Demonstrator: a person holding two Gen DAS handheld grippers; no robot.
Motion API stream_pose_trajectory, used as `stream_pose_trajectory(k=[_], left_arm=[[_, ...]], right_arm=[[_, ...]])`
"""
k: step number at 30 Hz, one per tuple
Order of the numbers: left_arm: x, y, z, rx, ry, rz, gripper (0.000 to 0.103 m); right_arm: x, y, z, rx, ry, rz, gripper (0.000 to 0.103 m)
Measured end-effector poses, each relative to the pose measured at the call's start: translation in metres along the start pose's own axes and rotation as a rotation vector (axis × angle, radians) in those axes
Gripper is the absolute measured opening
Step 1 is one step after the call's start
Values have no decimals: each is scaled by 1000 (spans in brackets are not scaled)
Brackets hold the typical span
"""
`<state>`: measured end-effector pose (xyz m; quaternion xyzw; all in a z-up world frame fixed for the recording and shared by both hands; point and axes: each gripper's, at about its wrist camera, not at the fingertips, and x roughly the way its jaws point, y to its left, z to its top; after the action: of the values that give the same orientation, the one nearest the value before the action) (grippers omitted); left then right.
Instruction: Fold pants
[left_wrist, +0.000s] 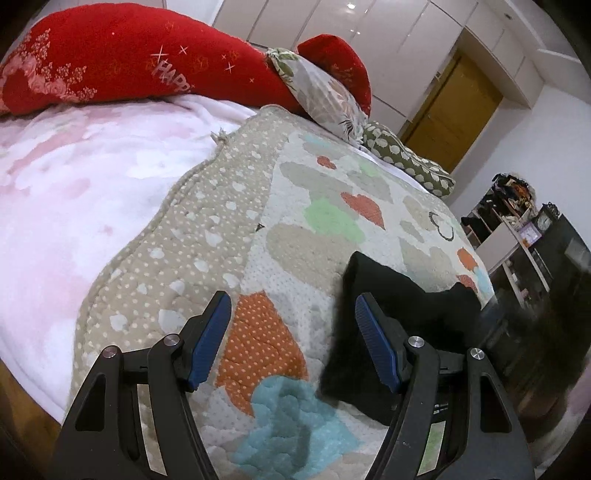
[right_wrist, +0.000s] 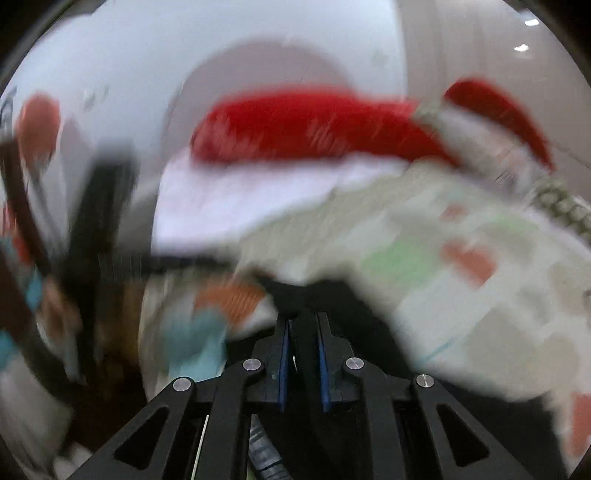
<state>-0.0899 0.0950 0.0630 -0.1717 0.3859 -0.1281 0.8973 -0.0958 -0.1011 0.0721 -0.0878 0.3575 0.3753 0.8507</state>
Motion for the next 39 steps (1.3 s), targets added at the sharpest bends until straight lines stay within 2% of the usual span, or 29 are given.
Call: stream_pose_trajectory(k=[2,3,5,8,9,10,12,15,17,19,21,22,23,24,25,27,30,32,35,37,38,39], left_arm=[[-2,-6,0,15,2,10,70],[-4,-9,1,24,-2,10,70],[-7,-17,2,41,-11,-4,70],[-9,-33,2,74,-15,-34,70],[-8,-38,2,86,-14,-38,70],[-7,-46,1,113,-13,-34,70],[-2,-57,-1,154,-5,-18,70],[16,-67,-4,176,31,-5,70],[33,-70,-5,164,65,29,70],[47,-73,-4,160,83,66,70],[59,-76,-4,155,104,69,70],[65,-79,-4,159,120,54,70],[71,-82,-5,171,133,42,70],[74,-84,-6,178,136,45,70],[78,-85,-7,186,143,53,70],[81,-84,-7,183,140,59,64],[74,-79,1,132,90,46,54],[71,-71,7,81,63,32,53],[77,-68,7,84,94,79,53],[73,-71,4,115,93,93,53],[69,-73,3,132,89,88,53],[67,-74,3,141,86,88,54]], right_arm=[[21,14,-17,28,84,69,15],[28,21,-25,6,125,51,18],[18,26,-29,-25,115,41,22],[-22,-3,-30,90,71,101,35],[-41,-17,-34,135,30,79,37],[-54,-27,-37,162,1,41,39],[-83,-62,-49,233,-48,-112,44],[-109,-127,-62,337,-58,-383,45],[-106,-151,-60,361,-39,-412,45],[-87,-167,-56,346,27,-393,45],[-73,-171,-54,317,42,-338,44],[-68,-174,-56,321,45,-319,40],[-64,-178,-59,337,60,-301,17],[-62,-181,-59,350,70,-300,8],[-64,-183,-60,354,58,-296,8],[-71,-185,-48,341,18,-317,3],[-70,-189,-21,297,-35,-371,0],[-62,-195,-10,274,-38,-421,0],[-47,-210,-11,339,-10,-405,0],[-58,-211,-20,394,-27,-369,1],[-71,-208,-27,413,-43,-356,4],[-82,-205,-33,410,-52,-357,14]])
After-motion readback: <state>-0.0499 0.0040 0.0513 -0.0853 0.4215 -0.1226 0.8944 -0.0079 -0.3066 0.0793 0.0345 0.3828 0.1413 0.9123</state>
